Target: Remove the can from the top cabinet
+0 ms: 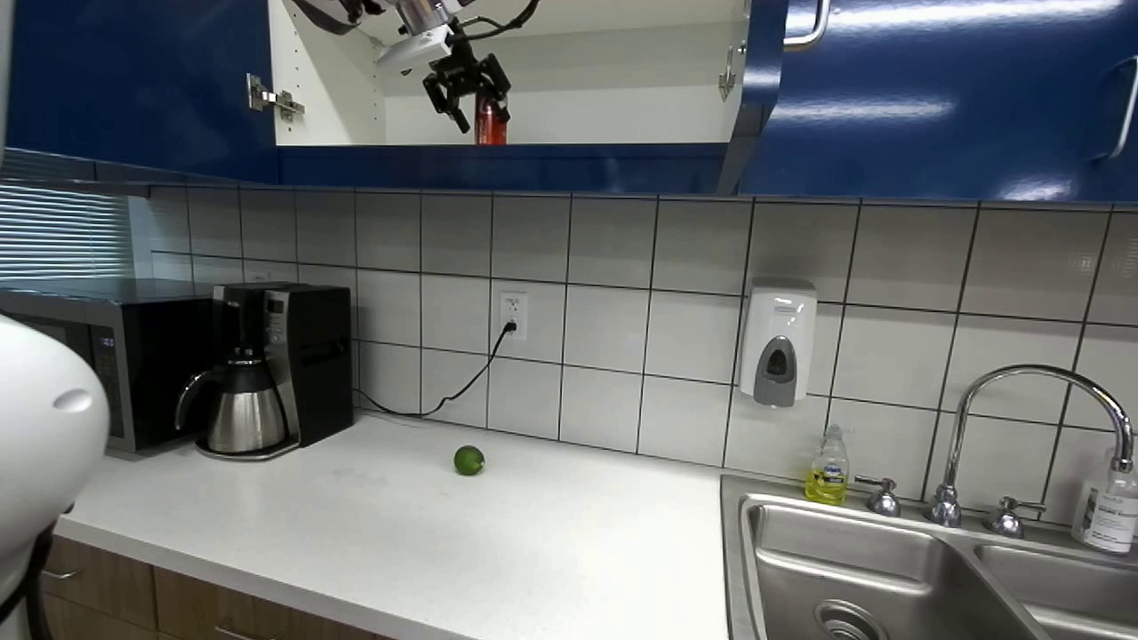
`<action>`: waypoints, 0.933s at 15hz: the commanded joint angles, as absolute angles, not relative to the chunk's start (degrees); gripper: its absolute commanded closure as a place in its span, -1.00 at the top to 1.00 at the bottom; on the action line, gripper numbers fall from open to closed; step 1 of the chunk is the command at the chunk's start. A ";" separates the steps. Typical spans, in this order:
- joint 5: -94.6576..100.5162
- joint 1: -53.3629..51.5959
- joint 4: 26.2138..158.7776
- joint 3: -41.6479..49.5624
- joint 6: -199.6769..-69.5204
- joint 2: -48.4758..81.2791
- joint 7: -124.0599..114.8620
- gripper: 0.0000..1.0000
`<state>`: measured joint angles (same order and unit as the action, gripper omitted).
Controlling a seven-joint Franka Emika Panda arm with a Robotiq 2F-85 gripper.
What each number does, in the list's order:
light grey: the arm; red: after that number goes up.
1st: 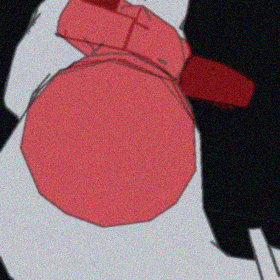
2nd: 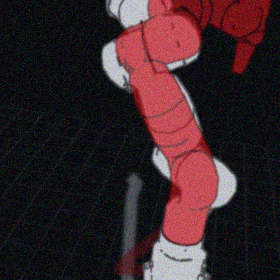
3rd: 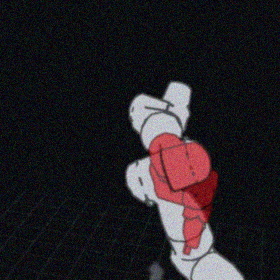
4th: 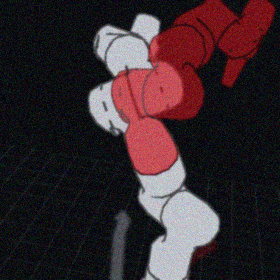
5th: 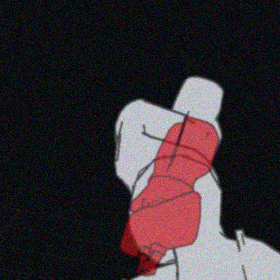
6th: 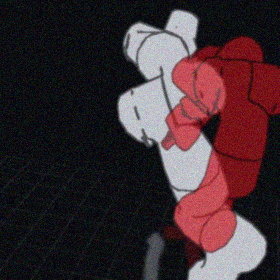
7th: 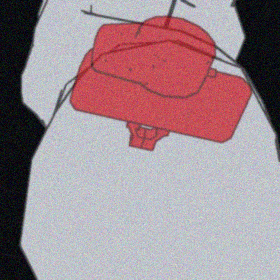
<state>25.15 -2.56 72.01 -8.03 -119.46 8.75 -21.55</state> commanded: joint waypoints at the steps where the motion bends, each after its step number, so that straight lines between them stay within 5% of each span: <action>1: 26.67 -3.14 69.26 -7.97 -119.46 10.52 -22.94 0.31; 4: 26.63 -3.21 68.72 -7.94 -119.46 10.97 -23.10 -0.19; 14: 25.96 -3.71 69.91 -8.21 -118.87 8.75 -23.00 -0.22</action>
